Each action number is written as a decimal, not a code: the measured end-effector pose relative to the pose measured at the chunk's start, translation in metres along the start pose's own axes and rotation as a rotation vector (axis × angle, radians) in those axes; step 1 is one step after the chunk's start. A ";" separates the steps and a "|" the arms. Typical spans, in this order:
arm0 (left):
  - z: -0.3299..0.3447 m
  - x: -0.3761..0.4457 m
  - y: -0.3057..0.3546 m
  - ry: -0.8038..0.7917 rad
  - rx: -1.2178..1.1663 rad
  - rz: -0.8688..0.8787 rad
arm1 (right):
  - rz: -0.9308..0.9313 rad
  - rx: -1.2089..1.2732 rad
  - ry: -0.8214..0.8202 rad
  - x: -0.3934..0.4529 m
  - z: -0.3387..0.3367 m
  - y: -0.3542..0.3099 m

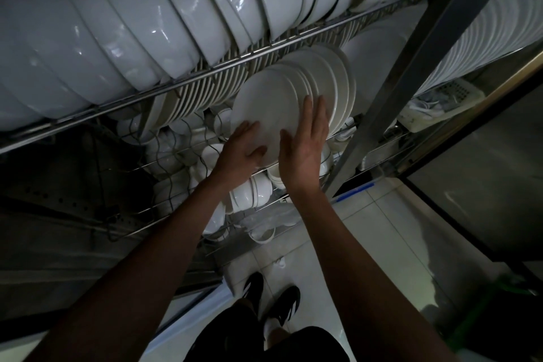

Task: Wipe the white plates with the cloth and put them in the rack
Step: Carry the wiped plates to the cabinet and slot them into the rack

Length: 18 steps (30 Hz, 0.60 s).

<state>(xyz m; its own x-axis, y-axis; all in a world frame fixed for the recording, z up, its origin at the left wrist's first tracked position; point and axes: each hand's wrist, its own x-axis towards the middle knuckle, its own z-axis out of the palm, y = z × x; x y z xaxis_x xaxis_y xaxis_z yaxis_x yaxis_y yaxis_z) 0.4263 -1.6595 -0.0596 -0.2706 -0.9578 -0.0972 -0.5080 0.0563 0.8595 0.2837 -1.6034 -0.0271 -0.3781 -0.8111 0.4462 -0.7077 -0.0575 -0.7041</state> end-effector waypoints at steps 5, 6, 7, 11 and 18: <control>0.000 -0.006 0.008 0.019 0.093 0.075 | -0.060 -0.017 0.021 -0.003 -0.005 0.001; -0.001 -0.007 0.011 0.022 0.129 0.109 | -0.074 -0.016 0.028 -0.004 -0.008 0.002; -0.002 -0.007 0.015 0.026 0.167 0.149 | -0.084 -0.018 0.033 -0.005 -0.011 0.002; -0.002 -0.004 0.036 0.050 0.259 0.302 | -0.081 -0.048 0.033 -0.005 -0.027 0.005; 0.004 -0.004 0.070 0.006 0.314 0.375 | -0.075 -0.132 -0.037 0.005 -0.056 0.006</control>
<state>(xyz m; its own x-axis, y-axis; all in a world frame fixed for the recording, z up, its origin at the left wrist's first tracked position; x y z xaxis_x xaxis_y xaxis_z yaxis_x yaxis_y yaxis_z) 0.3882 -1.6508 -0.0008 -0.4781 -0.8566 0.1941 -0.5987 0.4796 0.6415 0.2441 -1.5754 0.0019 -0.3011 -0.8285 0.4722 -0.8064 -0.0431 -0.5898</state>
